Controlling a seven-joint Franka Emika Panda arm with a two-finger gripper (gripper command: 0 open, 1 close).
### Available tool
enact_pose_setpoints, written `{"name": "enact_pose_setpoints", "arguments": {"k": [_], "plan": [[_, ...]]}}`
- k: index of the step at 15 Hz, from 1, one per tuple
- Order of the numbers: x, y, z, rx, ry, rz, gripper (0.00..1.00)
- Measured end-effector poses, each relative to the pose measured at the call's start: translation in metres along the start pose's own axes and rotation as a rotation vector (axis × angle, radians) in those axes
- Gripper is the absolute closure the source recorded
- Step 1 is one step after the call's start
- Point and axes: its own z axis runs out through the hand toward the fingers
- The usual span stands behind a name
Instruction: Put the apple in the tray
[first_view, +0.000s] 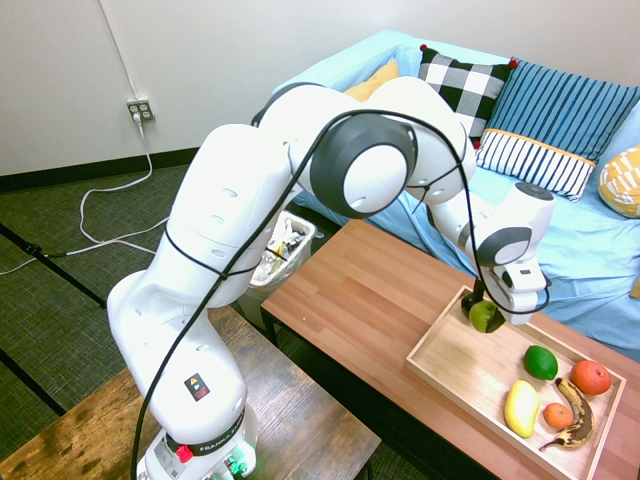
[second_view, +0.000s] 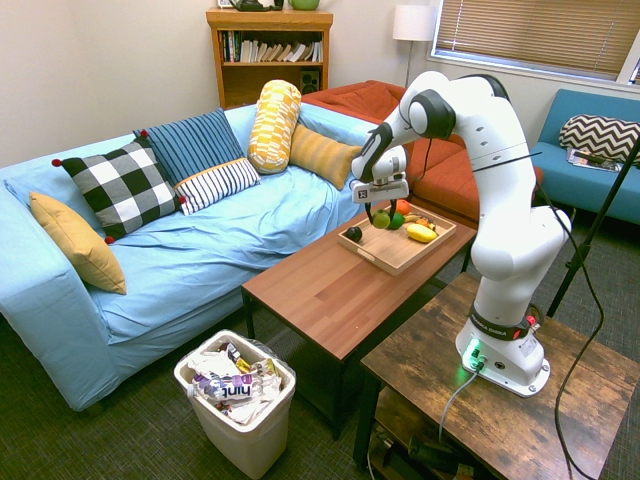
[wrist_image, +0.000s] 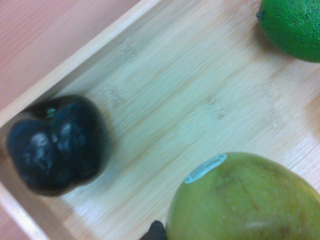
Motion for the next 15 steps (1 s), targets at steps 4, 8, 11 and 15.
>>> {"name": "enact_pose_setpoints", "arguments": {"k": [4, 8, 11, 15], "plan": [[0.014, -0.005, 0.033, -0.022, -0.012, 0.038, 1.00], [0.019, -0.007, 0.057, -0.040, -0.021, 0.050, 1.00], [0.021, -0.009, 0.064, -0.044, -0.021, 0.046, 1.00], [0.024, -0.010, 0.067, -0.040, -0.032, 0.039, 0.00]]}}
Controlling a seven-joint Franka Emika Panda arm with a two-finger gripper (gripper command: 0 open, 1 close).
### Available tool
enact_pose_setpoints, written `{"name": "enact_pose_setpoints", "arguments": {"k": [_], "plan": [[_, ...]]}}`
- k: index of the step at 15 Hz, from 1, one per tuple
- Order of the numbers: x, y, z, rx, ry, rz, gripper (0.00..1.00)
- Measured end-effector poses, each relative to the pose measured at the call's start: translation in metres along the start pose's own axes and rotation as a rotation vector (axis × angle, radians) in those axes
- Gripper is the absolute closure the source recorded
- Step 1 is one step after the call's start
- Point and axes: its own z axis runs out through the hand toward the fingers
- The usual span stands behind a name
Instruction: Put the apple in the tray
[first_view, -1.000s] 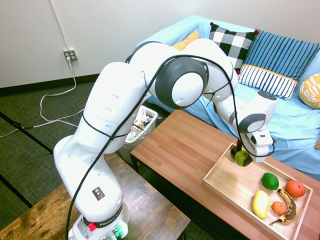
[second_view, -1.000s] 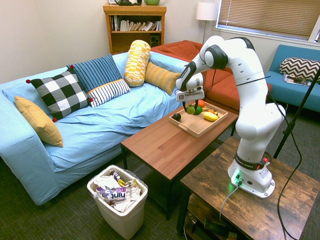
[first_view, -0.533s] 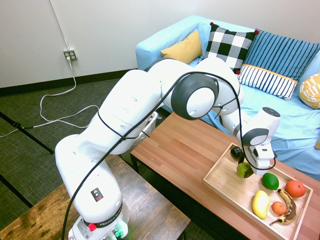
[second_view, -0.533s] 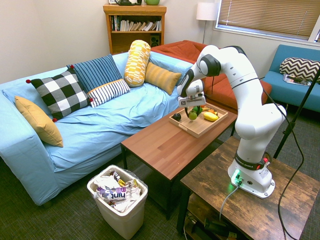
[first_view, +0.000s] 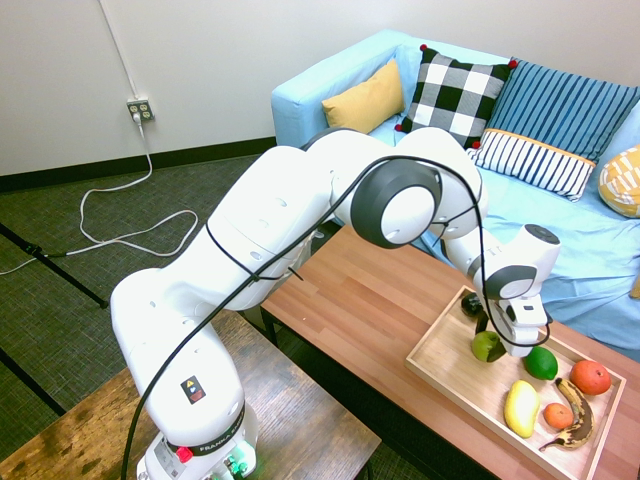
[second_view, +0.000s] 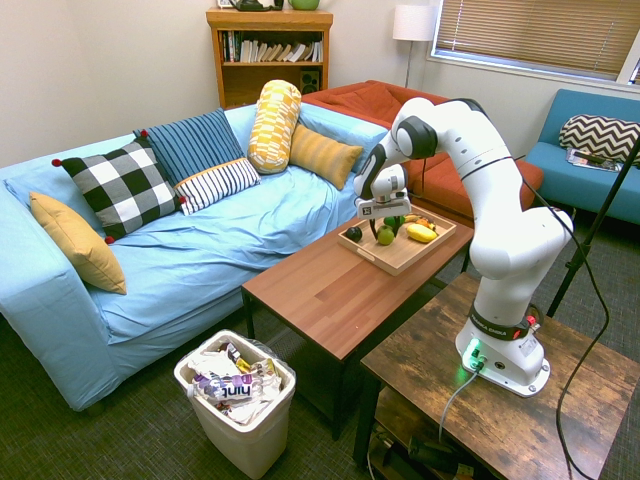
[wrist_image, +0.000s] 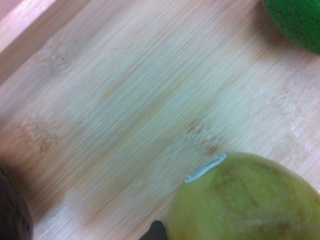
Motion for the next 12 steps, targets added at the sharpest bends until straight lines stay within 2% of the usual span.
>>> {"name": "enact_pose_setpoints", "arguments": {"k": [8, 12], "plan": [[-0.002, -0.002, -0.001, 0.016, -0.008, -0.018, 0.00], [0.005, -0.001, -0.033, 0.059, 0.009, -0.008, 0.00]]}}
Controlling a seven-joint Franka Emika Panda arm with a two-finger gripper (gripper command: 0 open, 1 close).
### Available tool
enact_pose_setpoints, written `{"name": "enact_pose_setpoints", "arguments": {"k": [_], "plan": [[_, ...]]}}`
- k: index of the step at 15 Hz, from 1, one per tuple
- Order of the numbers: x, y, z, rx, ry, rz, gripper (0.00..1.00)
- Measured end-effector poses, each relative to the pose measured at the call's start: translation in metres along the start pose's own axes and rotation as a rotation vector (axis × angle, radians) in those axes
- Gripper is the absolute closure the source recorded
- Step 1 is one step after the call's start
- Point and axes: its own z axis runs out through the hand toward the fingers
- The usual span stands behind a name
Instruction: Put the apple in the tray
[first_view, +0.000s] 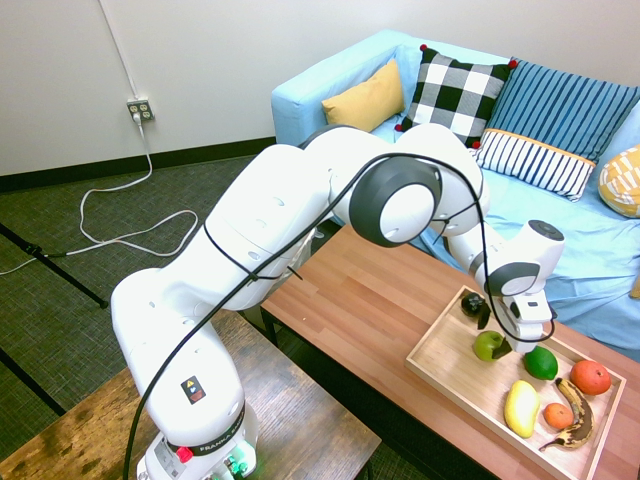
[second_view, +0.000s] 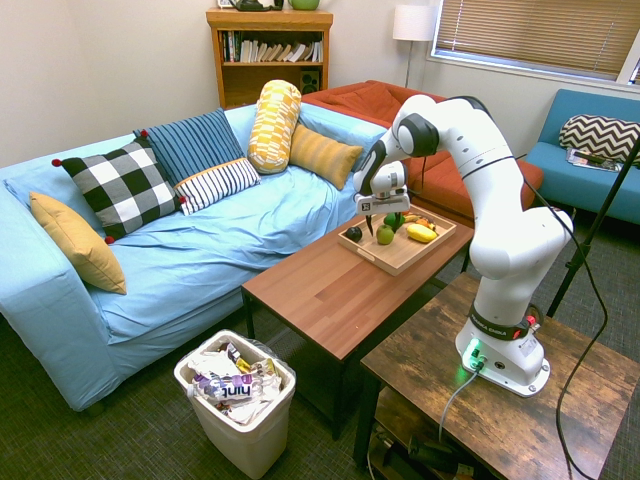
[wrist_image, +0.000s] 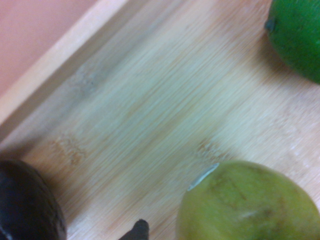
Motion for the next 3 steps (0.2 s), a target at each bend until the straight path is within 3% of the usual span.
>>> {"name": "enact_pose_setpoints", "arguments": {"k": [3], "plan": [[0.005, 0.010, -0.037, 0.028, 0.020, 0.006, 0.00]]}}
